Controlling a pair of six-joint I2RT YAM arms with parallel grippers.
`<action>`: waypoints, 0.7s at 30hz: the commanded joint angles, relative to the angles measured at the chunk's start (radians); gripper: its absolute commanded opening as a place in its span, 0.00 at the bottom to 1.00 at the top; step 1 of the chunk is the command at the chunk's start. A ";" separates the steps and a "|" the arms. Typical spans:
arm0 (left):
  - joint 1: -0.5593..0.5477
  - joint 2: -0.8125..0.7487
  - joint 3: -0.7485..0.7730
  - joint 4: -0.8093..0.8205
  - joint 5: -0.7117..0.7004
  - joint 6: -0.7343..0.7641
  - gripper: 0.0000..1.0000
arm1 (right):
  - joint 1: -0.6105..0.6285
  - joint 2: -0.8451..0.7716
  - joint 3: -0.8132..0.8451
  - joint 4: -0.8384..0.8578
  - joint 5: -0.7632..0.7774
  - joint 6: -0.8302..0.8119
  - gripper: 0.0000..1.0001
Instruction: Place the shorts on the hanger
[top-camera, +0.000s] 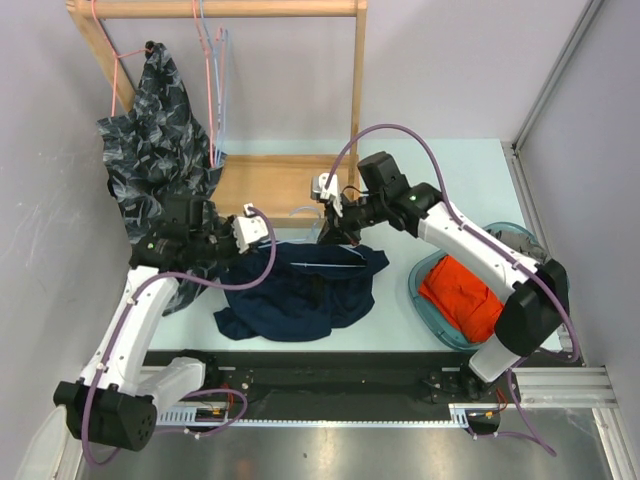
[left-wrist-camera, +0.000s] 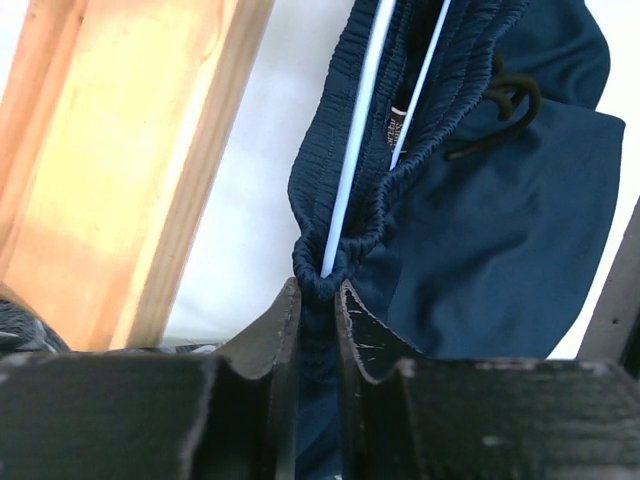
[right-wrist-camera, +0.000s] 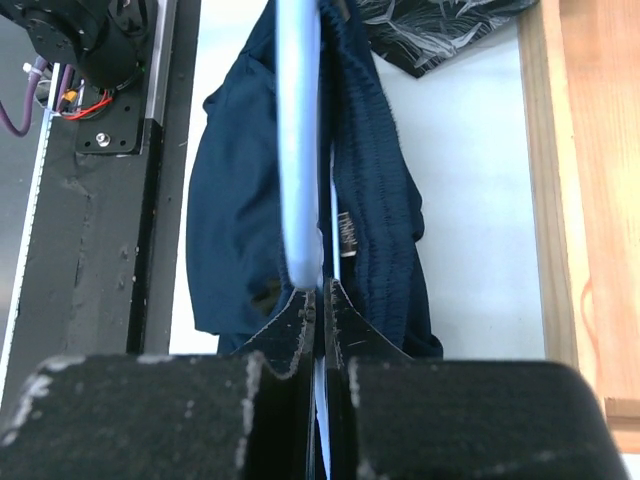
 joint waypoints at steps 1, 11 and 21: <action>0.049 0.023 0.067 -0.087 -0.039 0.056 0.24 | -0.034 -0.079 0.011 -0.067 0.036 -0.021 0.00; 0.076 0.044 0.171 -0.072 0.020 -0.019 0.38 | -0.085 -0.164 0.025 -0.140 0.079 0.025 0.00; 0.073 0.060 0.172 -0.031 0.057 -0.036 0.62 | -0.103 -0.234 0.054 -0.186 0.085 0.050 0.00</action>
